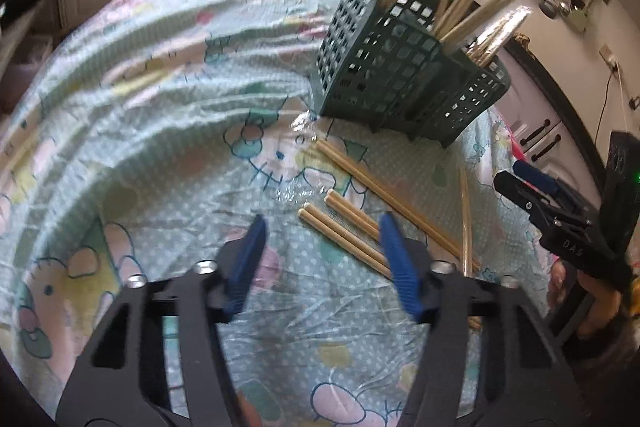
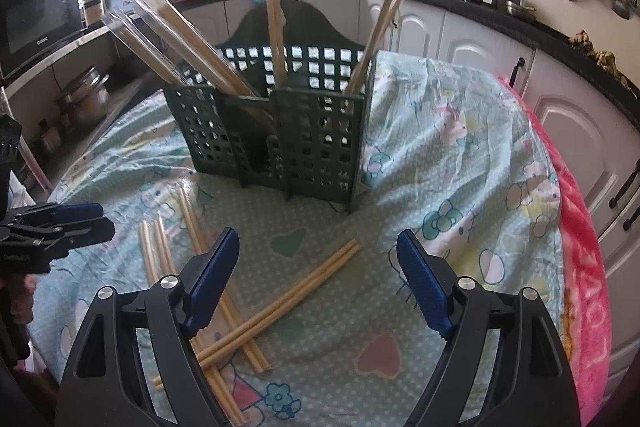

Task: Organize utensils
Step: 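Close the left tool on chopsticks while the right tool grasps chopsticks too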

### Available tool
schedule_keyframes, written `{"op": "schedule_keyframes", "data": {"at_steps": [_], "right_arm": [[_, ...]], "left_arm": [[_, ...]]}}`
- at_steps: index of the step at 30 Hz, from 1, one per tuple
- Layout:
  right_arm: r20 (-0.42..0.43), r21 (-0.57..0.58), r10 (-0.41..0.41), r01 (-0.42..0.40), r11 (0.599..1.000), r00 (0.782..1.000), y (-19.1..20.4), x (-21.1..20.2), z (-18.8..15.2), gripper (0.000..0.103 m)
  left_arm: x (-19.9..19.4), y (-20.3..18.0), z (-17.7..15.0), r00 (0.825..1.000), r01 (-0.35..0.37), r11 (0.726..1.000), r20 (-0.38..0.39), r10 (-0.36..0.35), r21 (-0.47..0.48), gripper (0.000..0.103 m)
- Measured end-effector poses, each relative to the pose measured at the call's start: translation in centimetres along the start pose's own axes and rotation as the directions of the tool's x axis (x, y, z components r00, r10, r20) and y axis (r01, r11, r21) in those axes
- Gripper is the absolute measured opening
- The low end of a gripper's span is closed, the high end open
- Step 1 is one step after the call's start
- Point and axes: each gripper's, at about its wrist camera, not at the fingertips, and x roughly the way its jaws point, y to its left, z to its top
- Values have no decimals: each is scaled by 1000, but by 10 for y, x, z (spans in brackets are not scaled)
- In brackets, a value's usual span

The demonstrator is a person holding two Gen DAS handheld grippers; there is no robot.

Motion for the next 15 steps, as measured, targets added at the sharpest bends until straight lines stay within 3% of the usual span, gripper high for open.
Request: {"op": "schedule_keyframes", "data": {"at_steps": [7, 15], "right_arm": [[-39, 24, 14, -13, 1000, 999, -6, 13, -2, 73], [-120, 82, 54, -44, 996, 991, -13, 36, -3, 65]], "left_arm": [[15, 17, 5, 999, 36, 994, -30, -39, -101, 36], [23, 29, 15, 995, 90, 976, -15, -95, -198, 36]]}}
